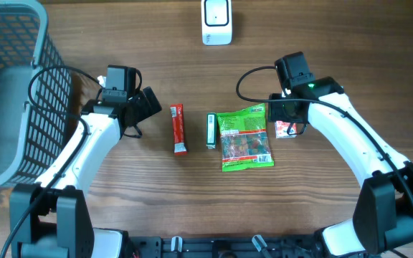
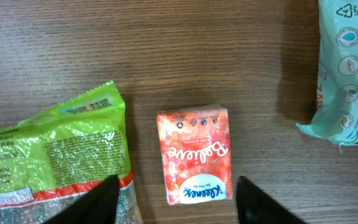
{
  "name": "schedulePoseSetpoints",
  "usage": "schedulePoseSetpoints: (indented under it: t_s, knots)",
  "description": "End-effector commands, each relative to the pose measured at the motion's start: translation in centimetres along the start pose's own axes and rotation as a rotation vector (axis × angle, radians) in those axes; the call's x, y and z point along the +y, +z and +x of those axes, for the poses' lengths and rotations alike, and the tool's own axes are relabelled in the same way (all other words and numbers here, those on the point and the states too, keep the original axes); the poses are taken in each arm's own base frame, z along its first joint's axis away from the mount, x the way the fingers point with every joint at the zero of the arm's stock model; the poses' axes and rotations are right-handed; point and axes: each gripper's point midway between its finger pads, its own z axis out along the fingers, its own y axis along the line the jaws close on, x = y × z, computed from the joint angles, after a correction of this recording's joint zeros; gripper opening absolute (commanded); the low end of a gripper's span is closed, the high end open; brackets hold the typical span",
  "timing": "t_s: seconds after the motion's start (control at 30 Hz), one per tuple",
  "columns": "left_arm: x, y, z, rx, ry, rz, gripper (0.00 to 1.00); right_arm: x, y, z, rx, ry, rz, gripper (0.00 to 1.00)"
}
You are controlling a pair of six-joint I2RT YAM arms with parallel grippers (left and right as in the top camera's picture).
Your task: Scan the item barcode
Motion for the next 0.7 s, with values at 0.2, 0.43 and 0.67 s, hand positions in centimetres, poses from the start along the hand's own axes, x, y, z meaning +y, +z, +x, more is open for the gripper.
schedulePoseSetpoints:
  t_s: [0.2, 0.43, 0.67]
  knots:
    - [-0.2, -0.3, -0.2, -0.005, -0.018, 0.017, 1.0, 0.7, 1.4, 1.3, -0.014, -0.016, -0.004, 0.43]
    - [-0.2, -0.3, -0.2, -0.005, -0.017, 0.017, 1.0, 1.7, 1.5, 1.5, -0.097, -0.113, 0.109, 0.36]
    - [-0.2, -0.3, -0.2, -0.005, -0.017, 0.017, 1.0, 1.4, 2.6, 2.4, -0.109, -0.126, 0.14, 0.36]
